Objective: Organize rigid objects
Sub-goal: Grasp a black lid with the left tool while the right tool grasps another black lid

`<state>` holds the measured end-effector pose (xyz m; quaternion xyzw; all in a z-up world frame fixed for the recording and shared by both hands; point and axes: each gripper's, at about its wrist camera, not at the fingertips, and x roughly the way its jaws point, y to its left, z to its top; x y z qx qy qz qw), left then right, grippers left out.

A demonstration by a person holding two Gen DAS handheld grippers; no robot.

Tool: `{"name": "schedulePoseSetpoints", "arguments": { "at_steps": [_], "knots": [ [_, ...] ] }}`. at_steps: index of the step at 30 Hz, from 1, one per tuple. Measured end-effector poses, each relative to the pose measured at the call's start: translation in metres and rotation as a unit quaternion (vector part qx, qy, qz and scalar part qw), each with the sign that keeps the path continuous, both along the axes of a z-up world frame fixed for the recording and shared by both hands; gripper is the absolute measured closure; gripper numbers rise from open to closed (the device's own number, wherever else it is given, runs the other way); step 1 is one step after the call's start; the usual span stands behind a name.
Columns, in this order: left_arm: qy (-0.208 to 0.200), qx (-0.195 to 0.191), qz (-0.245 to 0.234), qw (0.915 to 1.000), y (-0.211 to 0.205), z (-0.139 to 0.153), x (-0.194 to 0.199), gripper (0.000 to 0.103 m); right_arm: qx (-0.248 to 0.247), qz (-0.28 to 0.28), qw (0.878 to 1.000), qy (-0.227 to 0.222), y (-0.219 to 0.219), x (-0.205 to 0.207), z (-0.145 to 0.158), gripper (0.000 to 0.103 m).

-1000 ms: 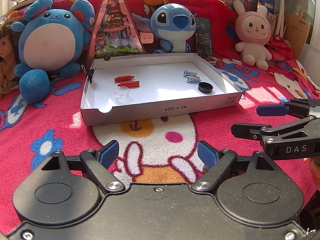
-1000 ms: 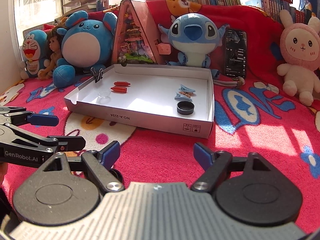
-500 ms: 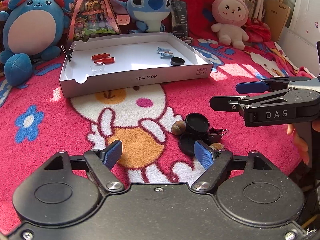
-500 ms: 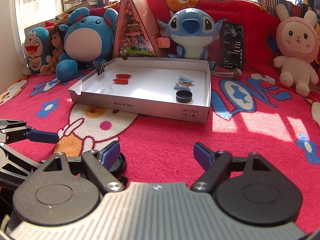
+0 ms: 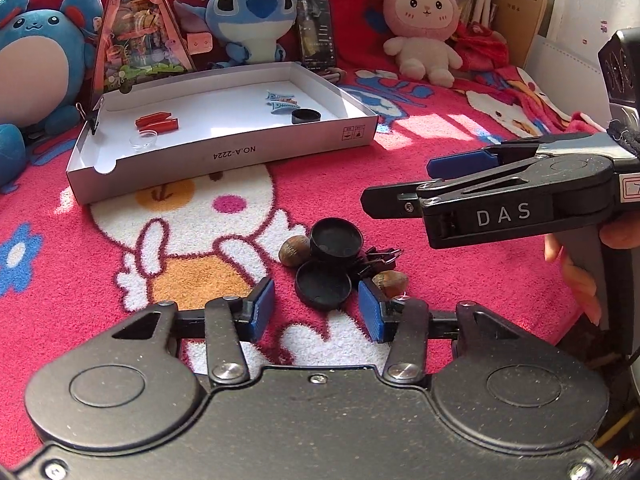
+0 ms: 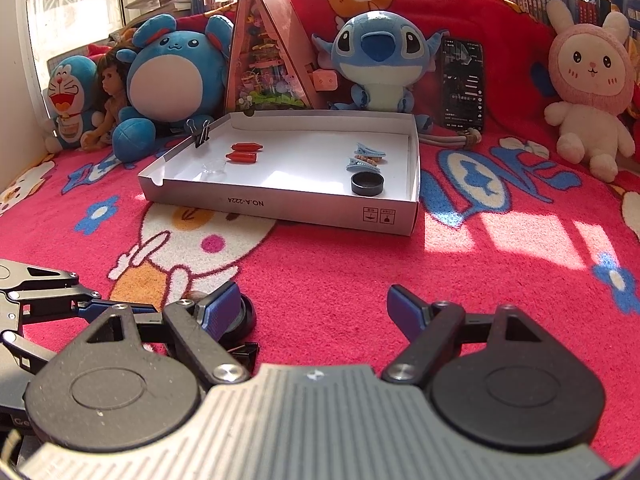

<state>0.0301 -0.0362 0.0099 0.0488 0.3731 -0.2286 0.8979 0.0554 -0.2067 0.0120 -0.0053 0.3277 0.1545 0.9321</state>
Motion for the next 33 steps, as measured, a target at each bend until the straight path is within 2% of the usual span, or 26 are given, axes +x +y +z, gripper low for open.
{"name": "schedulePoseSetpoints", "arguments": {
  "at_steps": [2, 11, 19, 26, 33],
  "knots": [
    [-0.004, 0.002, 0.003, 1.0, -0.002, -0.001, 0.002, 0.073, 0.0, 0.0, 1.0, 0.0, 0.0, -0.001, 0.0, 0.015],
    [-0.002, -0.001, 0.034, 0.9994, 0.016, 0.003, 0.006, 0.073, 0.008, 0.008, 1.0, 0.004, 0.003, -0.003, 0.0, 0.015],
    [-0.003, 0.004, 0.085, 0.9963, 0.044, 0.005, 0.013, 0.073, 0.0, 0.049, 0.999, 0.004, 0.021, -0.009, -0.003, 0.015],
    [-0.005, 0.002, 0.103, 0.9946, 0.054, 0.004, 0.014, 0.073, -0.029, 0.093, 0.995, -0.001, 0.047, -0.013, -0.005, 0.029],
    [-0.014, 0.0, 0.105, 0.9944, 0.055, 0.003, 0.012, 0.071, -0.032, 0.09, 0.995, 0.008, 0.055, -0.008, -0.009, 0.043]
  ]
}}
